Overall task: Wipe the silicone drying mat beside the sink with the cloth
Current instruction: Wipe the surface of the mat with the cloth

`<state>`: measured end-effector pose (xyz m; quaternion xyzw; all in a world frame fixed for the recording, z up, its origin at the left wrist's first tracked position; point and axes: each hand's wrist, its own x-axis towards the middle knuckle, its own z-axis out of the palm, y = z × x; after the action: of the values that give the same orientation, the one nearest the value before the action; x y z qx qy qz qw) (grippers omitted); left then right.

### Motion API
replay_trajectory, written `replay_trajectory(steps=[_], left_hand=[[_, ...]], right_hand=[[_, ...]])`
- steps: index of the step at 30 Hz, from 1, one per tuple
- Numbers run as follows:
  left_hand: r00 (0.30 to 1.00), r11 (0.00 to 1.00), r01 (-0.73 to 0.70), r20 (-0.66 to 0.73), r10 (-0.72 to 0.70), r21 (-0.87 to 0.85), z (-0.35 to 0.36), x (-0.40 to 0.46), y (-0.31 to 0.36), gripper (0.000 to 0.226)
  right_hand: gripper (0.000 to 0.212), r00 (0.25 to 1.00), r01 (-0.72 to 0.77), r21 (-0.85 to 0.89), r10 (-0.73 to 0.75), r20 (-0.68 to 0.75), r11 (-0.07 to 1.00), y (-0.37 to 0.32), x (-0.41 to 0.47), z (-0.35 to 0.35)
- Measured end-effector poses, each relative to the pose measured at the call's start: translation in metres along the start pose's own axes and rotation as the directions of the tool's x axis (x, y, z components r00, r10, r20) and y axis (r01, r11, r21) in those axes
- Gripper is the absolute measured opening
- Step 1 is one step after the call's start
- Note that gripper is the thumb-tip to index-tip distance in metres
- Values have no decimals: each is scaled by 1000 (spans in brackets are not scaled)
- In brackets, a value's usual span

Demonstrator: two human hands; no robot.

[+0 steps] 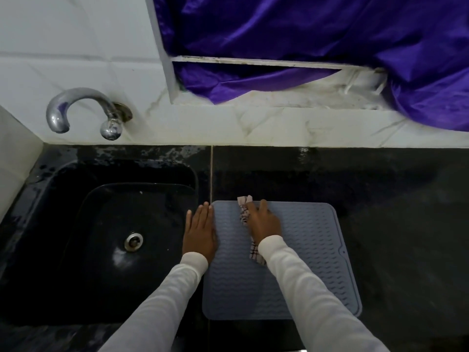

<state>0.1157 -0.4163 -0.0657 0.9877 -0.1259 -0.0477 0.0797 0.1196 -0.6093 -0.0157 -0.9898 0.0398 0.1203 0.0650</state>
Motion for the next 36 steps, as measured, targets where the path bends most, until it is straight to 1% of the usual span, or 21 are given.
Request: replay_trajectory(steps=[2, 6, 12, 14, 16, 17, 19, 20, 21, 23, 25, 27, 29, 32, 36], left_hand=[[1000, 1000, 17, 11, -17, -8, 0, 0, 0, 74], [1000, 1000, 17, -8, -17, -18, -4, 0, 2, 64], [1000, 1000, 12, 7, -12, 10, -5, -1, 3, 69], [1000, 1000, 14, 5, -14, 24, -5, -1, 3, 68], [1000, 999, 19, 5, -19, 35, -5, -1, 4, 67], [1000, 999, 19, 3, -20, 38, -6, -1, 4, 67], [1000, 999, 20, 7, -20, 35, -6, -1, 4, 66], [1000, 999, 19, 6, -19, 29, -6, -1, 5, 66], [1000, 999, 21, 1, -21, 24, -6, -1, 5, 66], [1000, 1000, 25, -15, -25, 13, -7, -1, 6, 63], [999, 1000, 25, -25, -25, 8, -5, -1, 5, 63], [999, 1000, 19, -30, -19, 1, -4, 0, 4, 62], [999, 1000, 12, -33, -12, -2, -3, 0, 4, 63], [999, 1000, 17, -37, -18, -25, -4, 0, 4, 67], [999, 999, 18, -32, -19, -32, -5, -1, 3, 67]], right_hand=[[62, 999, -38, -6, 38, -3, 999, 19, -2, -2], [50, 990, -138, 25, 139, -15, 990, 61, -7, -6], [47, 968, -238, 45, 241, -68, 970, 120, -20, -18], [43, 966, -241, 30, 243, -91, 970, 139, -21, -18], [38, 953, -274, 62, 279, -118, 960, 163, -21, -15], [40, 947, -287, 48, 291, -138, 957, 174, -21, -15], [37, 938, -318, 46, 321, -128, 947, 191, -22, -17], [31, 919, -371, 83, 378, -111, 925, 197, -24, -19], [29, 907, -394, 109, 405, -114, 913, 201, -25, -20], [34, 901, -398, 129, 414, -133, 908, 206, -26, -24], [37, 905, -390, 128, 405, -131, 912, 206, -28, -23], [36, 892, -416, 143, 434, -127, 898, 205, -27, -22], [40, 882, -436, 129, 452, -133, 890, 204, -25, -20], [37, 862, -473, 186, 496, -103, 861, 196, -26, -25], [32, 861, -458, 304, 502, -81, 835, 190, -27, -38]])
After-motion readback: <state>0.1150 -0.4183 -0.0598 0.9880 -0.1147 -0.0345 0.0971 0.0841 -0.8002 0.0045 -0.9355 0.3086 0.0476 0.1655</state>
